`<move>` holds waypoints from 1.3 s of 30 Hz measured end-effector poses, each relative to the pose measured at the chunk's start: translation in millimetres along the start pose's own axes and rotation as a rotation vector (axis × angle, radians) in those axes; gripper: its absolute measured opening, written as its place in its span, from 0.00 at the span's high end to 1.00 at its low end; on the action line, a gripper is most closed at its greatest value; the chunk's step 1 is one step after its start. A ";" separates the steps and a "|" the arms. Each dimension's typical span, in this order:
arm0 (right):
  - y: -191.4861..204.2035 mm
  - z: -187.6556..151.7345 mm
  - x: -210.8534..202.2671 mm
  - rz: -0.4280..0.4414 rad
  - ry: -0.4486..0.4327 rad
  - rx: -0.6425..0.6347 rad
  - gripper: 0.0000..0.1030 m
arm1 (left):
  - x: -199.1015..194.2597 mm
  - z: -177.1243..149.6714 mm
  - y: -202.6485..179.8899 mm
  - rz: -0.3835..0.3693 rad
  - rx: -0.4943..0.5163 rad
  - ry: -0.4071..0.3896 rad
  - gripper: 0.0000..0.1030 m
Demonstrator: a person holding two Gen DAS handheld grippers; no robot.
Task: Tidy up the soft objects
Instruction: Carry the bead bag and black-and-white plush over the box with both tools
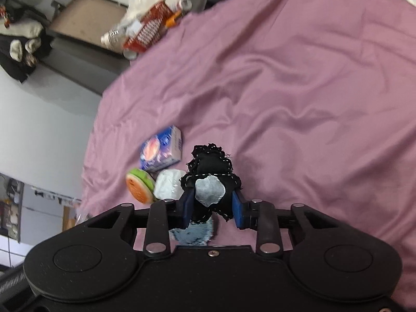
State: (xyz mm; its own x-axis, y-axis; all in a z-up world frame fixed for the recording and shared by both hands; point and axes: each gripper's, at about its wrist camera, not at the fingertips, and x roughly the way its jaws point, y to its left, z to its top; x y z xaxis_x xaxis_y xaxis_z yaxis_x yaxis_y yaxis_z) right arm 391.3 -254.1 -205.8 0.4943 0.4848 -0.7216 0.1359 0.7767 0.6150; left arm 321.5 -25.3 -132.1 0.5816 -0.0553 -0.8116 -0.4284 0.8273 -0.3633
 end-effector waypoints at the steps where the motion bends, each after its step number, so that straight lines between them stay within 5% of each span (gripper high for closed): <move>1: 1.0 -0.5 -6.4 0.010 -0.013 0.000 0.71 | -8.4 -0.7 -1.3 -0.007 0.012 -0.005 0.63; 9: 23.2 -14.0 -38.0 0.073 -0.068 -0.052 0.71 | -86.8 -11.9 5.6 -0.004 0.058 -0.104 0.63; 21: 58.0 -38.1 -81.3 0.145 -0.111 -0.183 0.71 | -159.5 -36.9 51.3 0.002 -0.010 -0.179 0.63; 39: 129.3 -90.5 -102.7 0.245 -0.111 -0.445 0.71 | -201.6 -43.5 94.8 0.018 -0.031 -0.247 0.63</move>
State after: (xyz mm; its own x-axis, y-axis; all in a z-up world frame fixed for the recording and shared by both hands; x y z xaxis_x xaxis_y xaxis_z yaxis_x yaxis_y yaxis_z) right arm 280.4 -167.1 -81.0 0.5573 0.6473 -0.5201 -0.3617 0.7530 0.5496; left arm 133.6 40.0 -22.8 0.7234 0.1003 -0.6831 -0.4585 0.8095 -0.3667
